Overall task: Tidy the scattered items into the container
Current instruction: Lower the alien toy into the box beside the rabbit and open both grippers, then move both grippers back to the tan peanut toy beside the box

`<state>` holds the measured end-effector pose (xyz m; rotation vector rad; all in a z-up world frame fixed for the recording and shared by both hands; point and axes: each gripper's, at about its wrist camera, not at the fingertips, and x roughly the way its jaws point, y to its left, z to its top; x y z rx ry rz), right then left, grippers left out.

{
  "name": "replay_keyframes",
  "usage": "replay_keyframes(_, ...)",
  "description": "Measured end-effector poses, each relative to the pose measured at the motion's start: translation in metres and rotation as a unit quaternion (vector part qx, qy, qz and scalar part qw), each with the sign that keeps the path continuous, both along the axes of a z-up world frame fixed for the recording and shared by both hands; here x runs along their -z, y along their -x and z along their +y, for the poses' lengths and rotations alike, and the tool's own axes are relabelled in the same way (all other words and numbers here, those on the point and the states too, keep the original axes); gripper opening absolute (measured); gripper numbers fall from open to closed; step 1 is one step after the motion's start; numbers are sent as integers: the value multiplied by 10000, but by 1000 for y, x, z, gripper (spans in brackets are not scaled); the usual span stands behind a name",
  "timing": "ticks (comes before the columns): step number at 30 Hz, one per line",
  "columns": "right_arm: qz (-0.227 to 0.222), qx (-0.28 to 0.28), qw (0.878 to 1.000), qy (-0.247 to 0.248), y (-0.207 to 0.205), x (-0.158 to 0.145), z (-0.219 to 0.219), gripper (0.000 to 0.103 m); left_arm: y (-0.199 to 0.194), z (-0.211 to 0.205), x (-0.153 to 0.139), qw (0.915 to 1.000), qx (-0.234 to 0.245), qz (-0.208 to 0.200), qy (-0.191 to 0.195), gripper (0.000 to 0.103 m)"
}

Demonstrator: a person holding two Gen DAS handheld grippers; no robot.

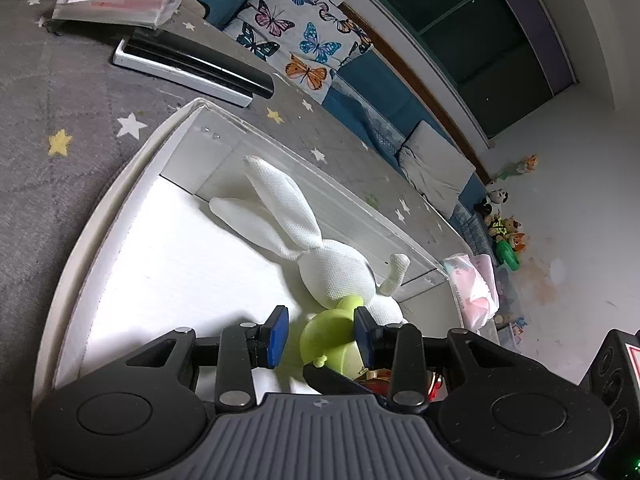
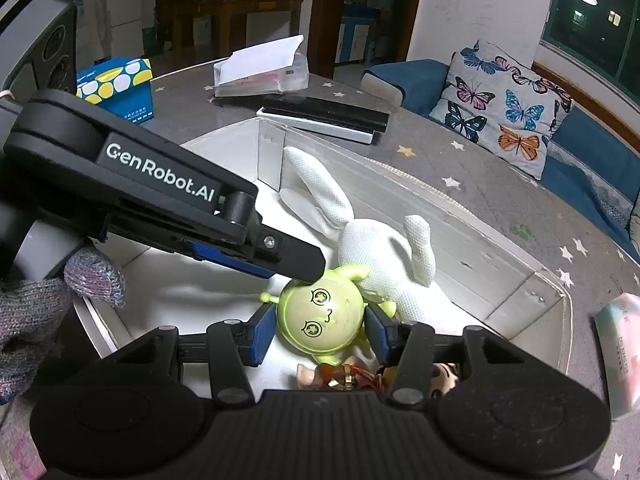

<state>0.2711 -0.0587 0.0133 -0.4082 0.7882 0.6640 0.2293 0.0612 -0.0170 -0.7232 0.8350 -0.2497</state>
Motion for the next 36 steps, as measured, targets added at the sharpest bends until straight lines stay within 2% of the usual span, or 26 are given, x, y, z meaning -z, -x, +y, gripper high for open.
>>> replay_keyframes(8,-181,55,9998,-69,10,-6,-3,50,10,1,-7,9998,-53,-175,-53,38)
replay_keyframes(17,-503,104,9980,-361,35,-31,-13,50,34,-5,-29,9983,-53,-552,-188,38)
replay_keyframes(28,-1010,166,9917,-784,94,-64,-41,50,83,-10,-50,9946,-67,-1001,-267,38)
replay_keyframes(36,-1236,210,9878,-924,141,-67,-61,51,116,-19,-53,9920,-16,-1185,-426,38)
